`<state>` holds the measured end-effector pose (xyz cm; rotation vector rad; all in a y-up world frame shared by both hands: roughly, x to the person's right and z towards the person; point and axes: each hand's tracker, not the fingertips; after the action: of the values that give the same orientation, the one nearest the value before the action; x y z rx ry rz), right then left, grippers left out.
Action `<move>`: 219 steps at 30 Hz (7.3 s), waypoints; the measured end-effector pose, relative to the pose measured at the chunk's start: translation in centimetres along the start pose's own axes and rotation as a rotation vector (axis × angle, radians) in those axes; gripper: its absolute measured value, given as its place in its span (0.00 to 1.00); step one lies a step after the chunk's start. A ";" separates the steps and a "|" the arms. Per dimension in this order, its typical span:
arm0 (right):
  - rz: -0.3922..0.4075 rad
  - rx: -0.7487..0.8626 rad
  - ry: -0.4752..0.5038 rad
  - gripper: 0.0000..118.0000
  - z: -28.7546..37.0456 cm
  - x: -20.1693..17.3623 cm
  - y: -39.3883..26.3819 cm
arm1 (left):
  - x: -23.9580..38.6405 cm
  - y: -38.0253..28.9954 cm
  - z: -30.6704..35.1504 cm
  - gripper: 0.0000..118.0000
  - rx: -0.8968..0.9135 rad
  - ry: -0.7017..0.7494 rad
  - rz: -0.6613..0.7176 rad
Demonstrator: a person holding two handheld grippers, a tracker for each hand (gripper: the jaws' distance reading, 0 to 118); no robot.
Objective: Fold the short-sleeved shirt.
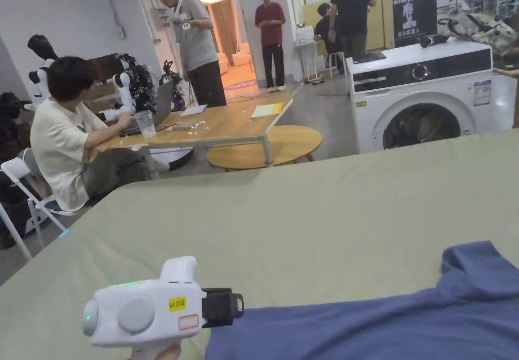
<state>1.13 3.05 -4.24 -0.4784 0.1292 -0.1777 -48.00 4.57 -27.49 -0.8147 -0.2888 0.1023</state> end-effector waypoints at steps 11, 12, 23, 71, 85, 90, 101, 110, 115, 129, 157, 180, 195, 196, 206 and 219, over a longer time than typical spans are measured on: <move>-0.025 -0.121 -0.147 0.00 -0.3 6.1 -0.3 | -4.2 0.5 -15.0 0.19 -0.249 0.157 0.014; -0.037 -0.120 -0.144 0.00 -1.1 6.9 0.4 | -3.5 0.9 -14.6 0.00 -0.270 0.150 -0.031; -0.123 -0.653 -0.261 0.48 -23.6 16.6 10.0 | -2.7 2.0 -16.3 0.00 -0.364 0.165 -0.027; -0.011 0.044 -0.162 0.38 5.9 2.7 -1.6 | 3.3 -13.4 12.8 0.54 0.460 -0.102 -0.096; 0.031 0.047 -0.004 0.00 -0.9 -3.6 0.5 | 6.9 -10.6 11.2 0.00 0.449 -0.246 -0.069; -0.001 0.026 0.025 0.00 0.9 -1.8 -0.7 | -4.0 -13.7 10.3 0.84 0.286 -0.372 0.240; -0.114 -0.048 -0.025 0.00 2.8 0.5 -3.4 | -13.5 -20.0 0.4 0.59 0.137 -0.534 0.774; -0.152 -0.069 -0.044 0.00 3.2 1.4 -3.9 | -10.9 -19.3 -3.9 0.04 0.054 -0.595 0.853; -0.155 -0.081 -0.024 0.00 2.6 0.7 -3.6 | -12.1 -17.5 1.3 0.03 0.213 -0.579 0.851; -0.120 -0.120 0.148 0.00 -3.2 -4.7 -2.9 | -6.1 -9.2 13.1 0.03 0.296 -0.087 0.281; -0.171 -0.138 0.058 0.00 1.5 -1.1 -5.9 | 9.7 -17.1 -6.1 0.00 -0.209 -0.516 0.228; -0.084 -0.134 0.129 0.00 0.6 -4.6 -3.6 | -5.2 -19.2 -5.8 0.08 -0.055 -0.641 0.816; -0.140 -0.114 0.115 0.00 0.8 -2.5 -3.4 | 5.4 -8.9 7.8 0.05 0.179 -0.208 0.086; -0.140 -0.113 0.118 0.00 0.9 -2.6 -3.5 | 7.2 -9.0 6.0 0.05 0.143 -0.289 0.069; -0.188 -0.102 0.084 0.00 3.1 -0.7 -4.4 | 13.8 -10.8 -3.3 0.46 -0.054 -0.757 0.195; -0.226 -0.166 0.093 0.00 1.4 -1.2 -5.8 | 17.5 -16.8 -8.7 0.00 -0.279 -0.567 0.015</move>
<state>-0.61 -1.11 -0.19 -0.6509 0.1814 -0.4135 -29.04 -9.52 -17.13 -1.0564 -0.8459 0.3134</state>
